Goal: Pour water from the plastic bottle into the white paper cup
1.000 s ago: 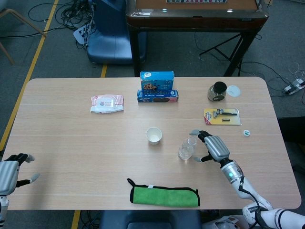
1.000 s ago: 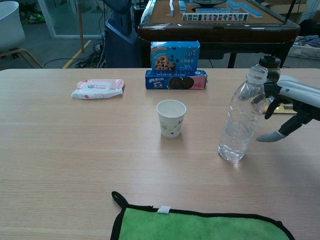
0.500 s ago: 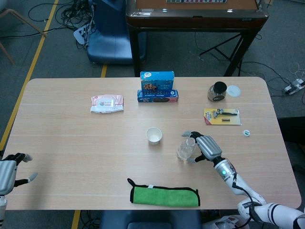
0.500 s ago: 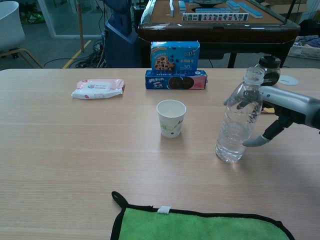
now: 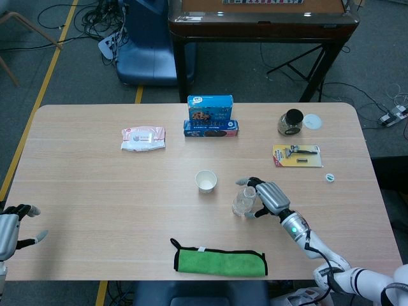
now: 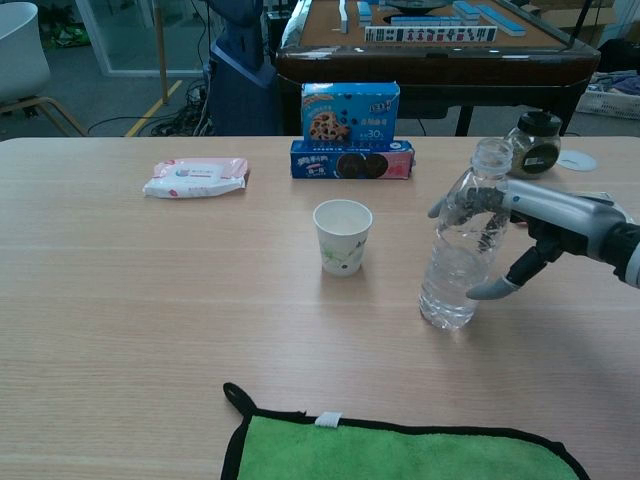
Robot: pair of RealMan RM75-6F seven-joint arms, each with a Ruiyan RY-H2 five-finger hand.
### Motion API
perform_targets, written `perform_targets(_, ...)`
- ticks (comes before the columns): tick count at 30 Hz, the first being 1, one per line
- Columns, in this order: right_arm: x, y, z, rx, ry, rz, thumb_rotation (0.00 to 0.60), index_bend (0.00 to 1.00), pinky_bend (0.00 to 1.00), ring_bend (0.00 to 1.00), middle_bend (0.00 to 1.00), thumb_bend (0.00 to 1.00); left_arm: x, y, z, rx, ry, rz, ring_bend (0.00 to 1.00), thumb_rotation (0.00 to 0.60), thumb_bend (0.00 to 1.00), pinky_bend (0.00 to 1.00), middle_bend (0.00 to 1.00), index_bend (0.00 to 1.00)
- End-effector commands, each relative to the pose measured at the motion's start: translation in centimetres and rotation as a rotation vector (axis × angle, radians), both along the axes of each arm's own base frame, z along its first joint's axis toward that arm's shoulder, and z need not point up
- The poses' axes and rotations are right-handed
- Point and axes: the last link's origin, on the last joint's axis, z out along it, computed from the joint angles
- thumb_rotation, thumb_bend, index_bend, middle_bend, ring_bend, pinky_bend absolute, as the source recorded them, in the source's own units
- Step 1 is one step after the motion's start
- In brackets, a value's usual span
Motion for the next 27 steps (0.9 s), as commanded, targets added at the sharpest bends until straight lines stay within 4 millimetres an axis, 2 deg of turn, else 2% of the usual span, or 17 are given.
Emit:
perform_targets(1,-0.02,0.11,-0.23,0.004,-0.008,0.005,0.600,0.26,0.37,0.20,0.27,0.00,-0.02,-0.01,0.00,0.000,0.001,0.001,0.45,0.600,0.04,0.66,0.50,0.48)
perform_targets(12,0.09,0.31,-0.64,0.000,-0.047,0.020,0.600,0.32,0.37,0.24,0.31,0.00,0.03,-0.10,0.00,0.001,0.007,-0.001,0.45,0.600,0.04,0.66,0.50,0.49)
perform_targets(20,0.05,0.33,-0.97,-0.008,-0.048,0.022,0.600,0.36,0.37,0.29,0.37,0.00,-0.03,-0.08,-0.03,0.001,0.014,0.005,0.46,0.600,0.04,0.66,0.53,0.56)
perform_targets(27,0.13,0.23,-1.18,-0.013,-0.052,0.021,0.600,0.40,0.37,0.33,0.41,0.00,-0.03,-0.11,0.01,0.001,0.013,0.006,0.46,0.600,0.04,0.66,0.53,0.57)
